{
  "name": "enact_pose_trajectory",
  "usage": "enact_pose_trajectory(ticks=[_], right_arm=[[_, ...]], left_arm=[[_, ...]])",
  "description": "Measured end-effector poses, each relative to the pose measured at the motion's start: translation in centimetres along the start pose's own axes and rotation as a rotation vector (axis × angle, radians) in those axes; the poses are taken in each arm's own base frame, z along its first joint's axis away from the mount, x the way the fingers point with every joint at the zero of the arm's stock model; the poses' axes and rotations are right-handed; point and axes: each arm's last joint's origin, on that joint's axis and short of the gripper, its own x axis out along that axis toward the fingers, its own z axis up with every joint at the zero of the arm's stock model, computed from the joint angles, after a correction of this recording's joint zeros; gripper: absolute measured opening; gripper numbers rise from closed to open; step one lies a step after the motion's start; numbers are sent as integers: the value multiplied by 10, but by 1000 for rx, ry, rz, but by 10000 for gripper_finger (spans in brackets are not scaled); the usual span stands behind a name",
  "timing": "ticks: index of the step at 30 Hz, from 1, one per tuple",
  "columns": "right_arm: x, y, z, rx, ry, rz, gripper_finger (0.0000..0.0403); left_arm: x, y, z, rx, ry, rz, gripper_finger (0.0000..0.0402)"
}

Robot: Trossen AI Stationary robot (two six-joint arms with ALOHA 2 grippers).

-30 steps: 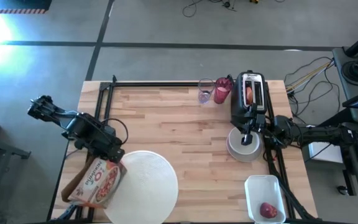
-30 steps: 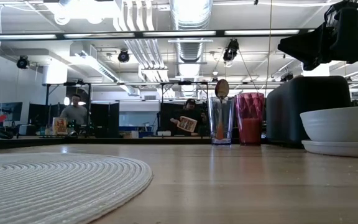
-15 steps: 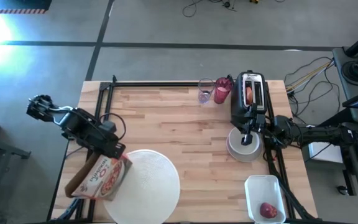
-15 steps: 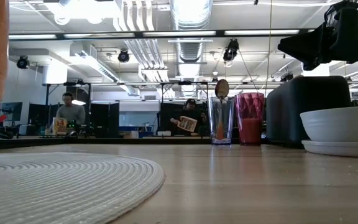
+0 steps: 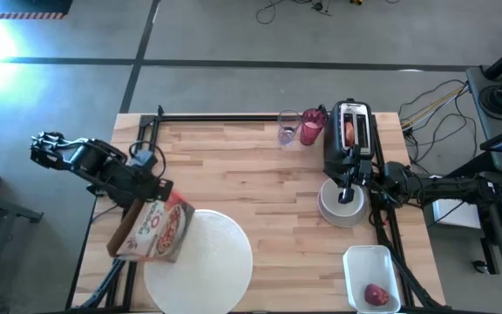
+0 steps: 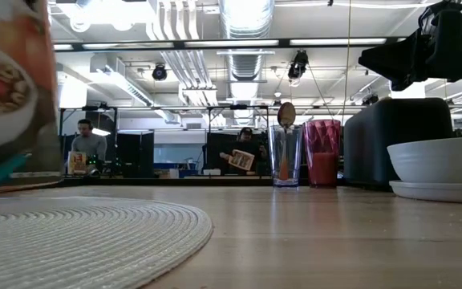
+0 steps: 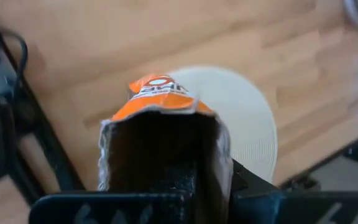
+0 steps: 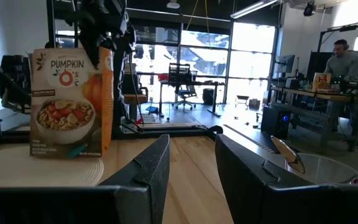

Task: Arrange a breakfast setting
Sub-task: Move the orange cereal box to the top left of the table

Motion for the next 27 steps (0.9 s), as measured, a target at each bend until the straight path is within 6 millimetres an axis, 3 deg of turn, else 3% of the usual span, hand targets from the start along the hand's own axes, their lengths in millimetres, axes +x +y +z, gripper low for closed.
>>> enact_pose_trajectory(ticks=[5, 11, 16, 27], right_arm=[[0, 0, 0, 0, 0, 0, 118], [0, 0, 0, 0, 0, 0, 118], [0, 0, 0, 0, 0, 0, 118], [0, 0, 0, 0, 0, 0, 118]], left_arm=[[-2, 5, 17, 10, -128, 5, 0], [1, 14, 51, 40, -237, 102, 0], [8, 20, 79, 74, -210, 197, 0], [17, 8, 84, 136, -154, 218, 0]])
